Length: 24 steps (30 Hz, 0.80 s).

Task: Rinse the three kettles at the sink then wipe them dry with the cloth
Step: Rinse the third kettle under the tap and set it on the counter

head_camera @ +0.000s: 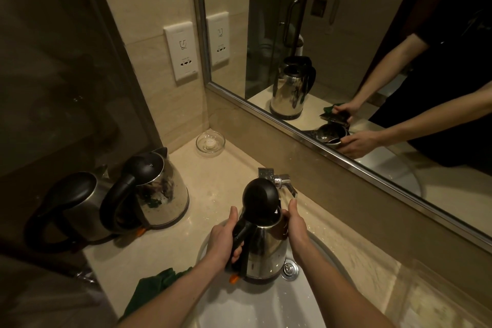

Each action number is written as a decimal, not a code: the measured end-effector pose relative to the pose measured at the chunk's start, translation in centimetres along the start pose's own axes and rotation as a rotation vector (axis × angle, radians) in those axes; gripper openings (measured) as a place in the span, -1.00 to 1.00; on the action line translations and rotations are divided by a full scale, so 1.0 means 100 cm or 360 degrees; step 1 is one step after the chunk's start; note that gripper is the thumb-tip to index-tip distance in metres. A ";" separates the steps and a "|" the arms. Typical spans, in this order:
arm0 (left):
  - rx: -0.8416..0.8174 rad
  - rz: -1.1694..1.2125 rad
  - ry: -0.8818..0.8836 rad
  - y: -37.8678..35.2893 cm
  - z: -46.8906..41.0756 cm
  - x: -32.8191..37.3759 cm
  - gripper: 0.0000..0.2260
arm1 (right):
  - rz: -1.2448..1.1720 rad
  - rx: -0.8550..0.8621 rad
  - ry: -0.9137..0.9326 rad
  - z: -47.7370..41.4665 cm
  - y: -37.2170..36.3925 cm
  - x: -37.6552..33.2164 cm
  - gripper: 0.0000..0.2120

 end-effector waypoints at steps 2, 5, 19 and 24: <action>0.0000 0.0006 0.0005 0.000 0.000 0.000 -0.43 | 0.0000 0.0000 -0.0007 0.000 0.000 0.000 -0.26; 0.0006 0.0013 0.0008 0.000 0.000 -0.001 -0.43 | -0.0001 -0.0010 -0.0026 0.002 0.000 -0.001 -0.29; -0.0001 0.0002 0.0019 -0.001 -0.003 -0.004 -0.41 | 0.0023 -0.0002 -0.0044 0.004 0.001 -0.002 -0.26; -0.0010 0.0006 0.0017 0.000 -0.003 -0.005 -0.40 | 0.0016 0.0004 -0.0067 0.005 0.000 -0.002 -0.25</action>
Point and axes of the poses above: each hand's wrist, its own z-axis away from the middle knuckle, its own y-axis out of the back of the hand, x = y × z, the point moved 5 cm from there along -z, towards the middle knuckle, and after that the axes turned 6 degrees about x, right-handed, at the moved point
